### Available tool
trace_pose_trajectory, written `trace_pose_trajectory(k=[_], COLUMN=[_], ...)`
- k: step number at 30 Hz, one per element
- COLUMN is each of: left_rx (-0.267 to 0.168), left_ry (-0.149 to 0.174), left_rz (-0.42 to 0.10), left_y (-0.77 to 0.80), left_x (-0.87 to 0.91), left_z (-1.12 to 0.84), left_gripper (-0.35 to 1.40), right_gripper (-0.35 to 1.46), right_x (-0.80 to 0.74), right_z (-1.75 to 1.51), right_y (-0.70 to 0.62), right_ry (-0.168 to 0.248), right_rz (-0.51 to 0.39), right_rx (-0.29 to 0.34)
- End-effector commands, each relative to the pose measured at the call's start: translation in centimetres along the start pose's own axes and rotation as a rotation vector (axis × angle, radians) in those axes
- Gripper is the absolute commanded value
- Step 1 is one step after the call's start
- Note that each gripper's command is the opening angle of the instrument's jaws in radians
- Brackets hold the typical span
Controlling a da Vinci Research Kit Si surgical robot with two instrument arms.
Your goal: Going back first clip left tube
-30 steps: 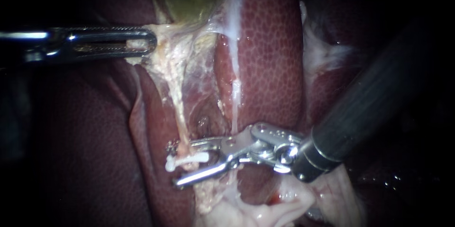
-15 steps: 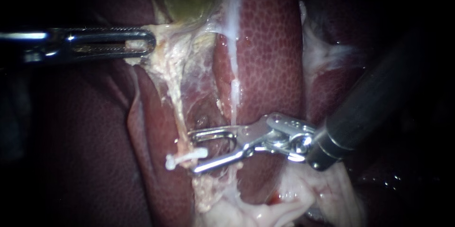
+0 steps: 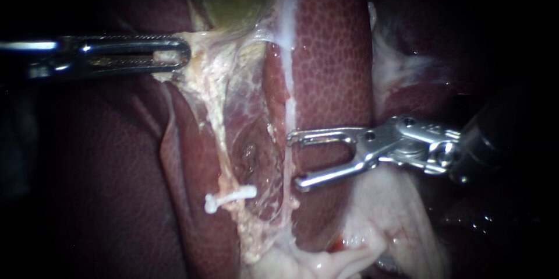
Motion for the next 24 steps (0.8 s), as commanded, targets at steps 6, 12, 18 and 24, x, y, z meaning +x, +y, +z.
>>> trace_pose_trajectory(k=[6,12,18,24], left_rx=[-0.004,-0.001,0.008,0.017], left_ry=[-0.001,-0.002,-0.003,0.019], left_rz=[0.002,0.004,0.012,0.024], left_y=[0.00,-0.01,-0.02,-0.04], left_x=[0.03,0.07,0.21,0.41], left_z=[0.06,0.13,0.29,0.50], left_gripper=[-0.35,-0.35,-0.35,-0.35], right_gripper=[0.60,0.60,0.60,0.60], right_x=[0.17,0.24,0.27,0.35], right_z=[-0.17,-0.21,-0.26,-0.35], right_y=[-0.17,-0.21,-0.18,-0.19], right_ry=[-0.033,-0.043,-0.048,-0.054], right_rz=[-0.043,-0.066,-0.080,-0.090], right_rx=[-0.005,-0.008,-0.022,-0.026])
